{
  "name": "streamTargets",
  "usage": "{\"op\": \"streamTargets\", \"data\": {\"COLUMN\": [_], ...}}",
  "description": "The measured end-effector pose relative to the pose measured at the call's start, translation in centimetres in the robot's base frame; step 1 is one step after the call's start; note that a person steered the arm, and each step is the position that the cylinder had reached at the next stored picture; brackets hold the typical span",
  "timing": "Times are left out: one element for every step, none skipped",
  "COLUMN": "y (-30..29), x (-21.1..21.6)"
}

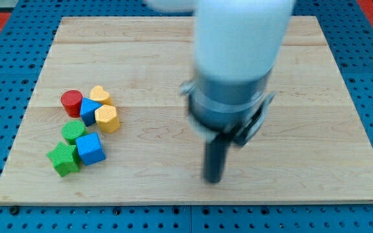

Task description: Move the green star into the group of blocks

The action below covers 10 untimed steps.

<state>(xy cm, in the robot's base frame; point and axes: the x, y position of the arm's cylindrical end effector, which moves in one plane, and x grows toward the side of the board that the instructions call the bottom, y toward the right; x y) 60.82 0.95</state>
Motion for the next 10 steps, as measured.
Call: {"op": "streamTargets", "data": {"y": [-2.3, -12.0, -19.9, -21.6, -20.7, -20.6, -20.6, -20.6, -21.4, -25.7], "x": [0.9, 0.9, 0.8, -3.5, -6.4, -7.8, -10.2, -12.9, -13.7, -13.6]}}
